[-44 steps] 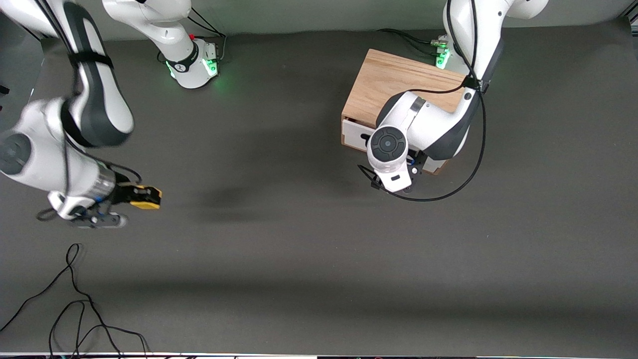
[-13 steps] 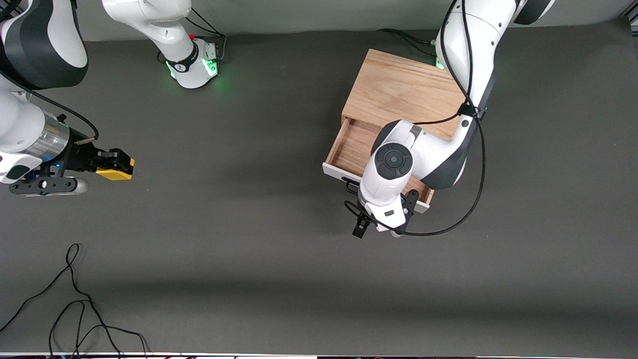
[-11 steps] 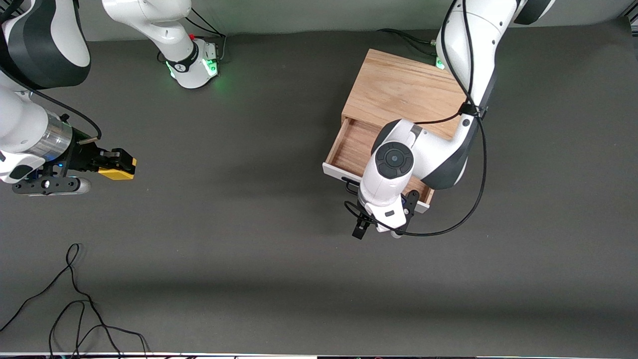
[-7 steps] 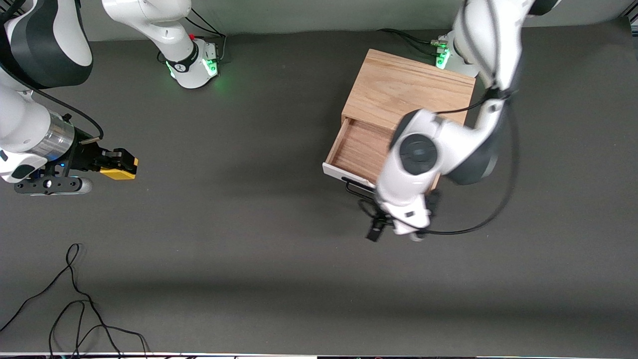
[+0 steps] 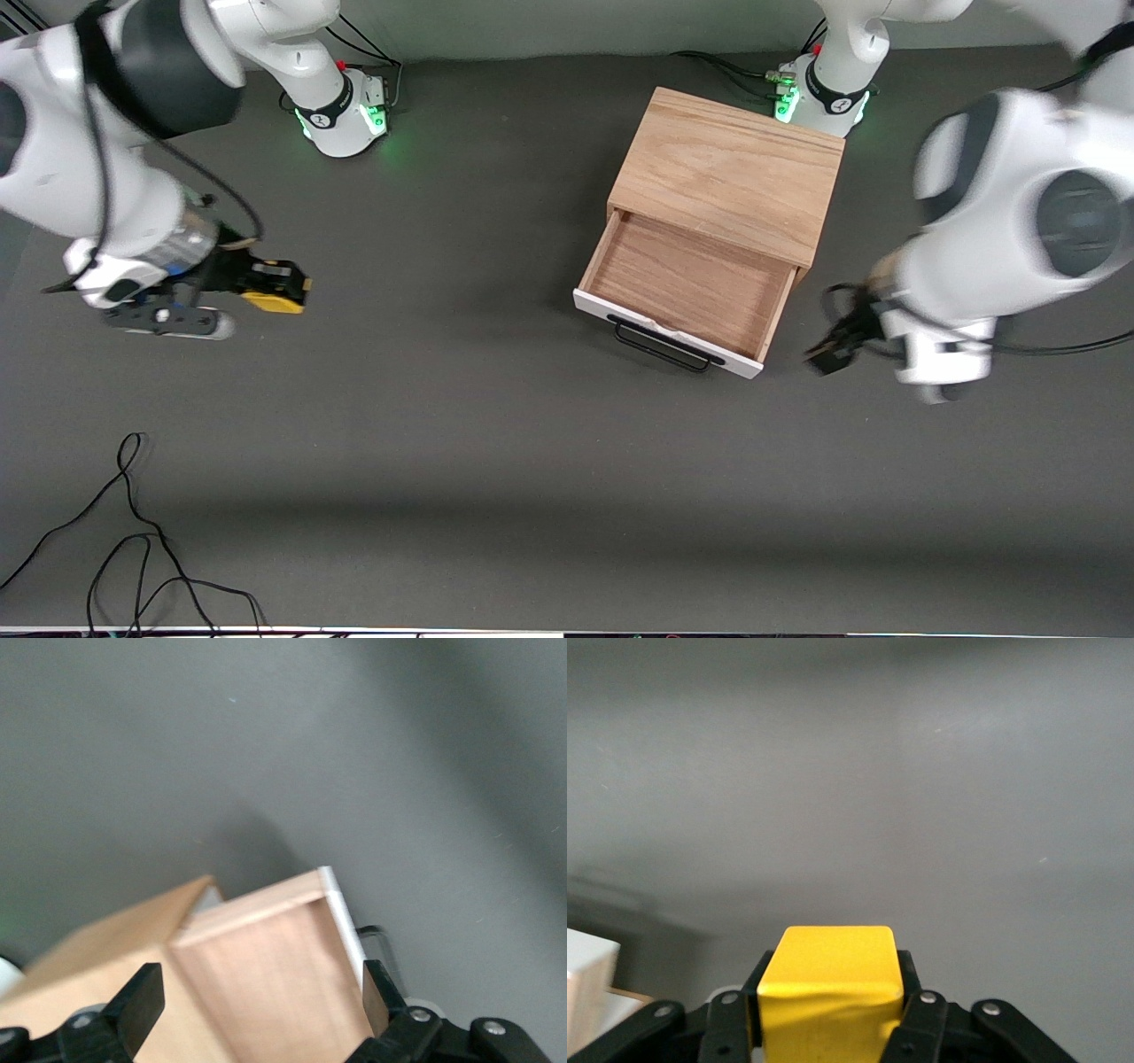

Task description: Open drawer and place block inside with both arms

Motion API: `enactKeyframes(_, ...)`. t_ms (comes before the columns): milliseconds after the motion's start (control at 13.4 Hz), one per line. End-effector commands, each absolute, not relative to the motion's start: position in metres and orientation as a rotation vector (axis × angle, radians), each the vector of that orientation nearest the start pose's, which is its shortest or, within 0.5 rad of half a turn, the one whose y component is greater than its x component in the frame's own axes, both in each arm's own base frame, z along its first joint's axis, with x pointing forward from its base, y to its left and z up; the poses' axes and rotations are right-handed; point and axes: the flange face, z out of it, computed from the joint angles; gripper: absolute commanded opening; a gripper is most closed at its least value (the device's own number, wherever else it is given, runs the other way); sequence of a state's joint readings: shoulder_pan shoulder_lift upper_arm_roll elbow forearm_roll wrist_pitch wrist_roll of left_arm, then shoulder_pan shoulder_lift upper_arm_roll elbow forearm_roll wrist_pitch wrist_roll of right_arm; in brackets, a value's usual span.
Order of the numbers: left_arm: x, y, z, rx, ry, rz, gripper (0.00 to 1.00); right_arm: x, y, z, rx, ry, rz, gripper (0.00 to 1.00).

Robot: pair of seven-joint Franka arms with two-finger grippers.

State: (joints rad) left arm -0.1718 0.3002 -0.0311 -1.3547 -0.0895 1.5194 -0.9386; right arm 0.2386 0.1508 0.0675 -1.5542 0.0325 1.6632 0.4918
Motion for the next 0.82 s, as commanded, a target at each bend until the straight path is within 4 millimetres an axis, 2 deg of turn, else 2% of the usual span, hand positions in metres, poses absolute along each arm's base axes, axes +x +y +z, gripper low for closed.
enactKeyframes(0,0.587,-0.078,0.562,-3.039,-0.893,0.338,1.0,0.586,0.247,0.548,-3.095,0.348,0.087,0.0)
enactKeyframes(74,0.58,-0.052,0.566,-3.067,-0.834,0.339,1.0,0.586,0.264,0.545,-3.092,0.379,0.088,0.0)
enactKeyframes(298,0.555,-0.015,0.572,-3.137,-0.633,0.334,1.0,0.579,0.343,0.51,-3.096,0.497,0.128,0.0)
enactKeyframes(447,0.541,-0.004,0.57,-3.167,-0.507,0.293,1.0,0.567,0.4,0.498,-3.089,0.514,0.119,0.0)
enactKeyframes(595,0.529,-0.002,0.57,-3.181,-0.411,0.244,1.0,0.552,0.442,0.485,-3.08,0.559,0.12,0.0)
enactKeyframes(744,0.531,-0.007,0.575,-3.178,-0.377,0.197,1.0,0.53,0.499,0.467,-3.018,0.632,0.06,0.0)
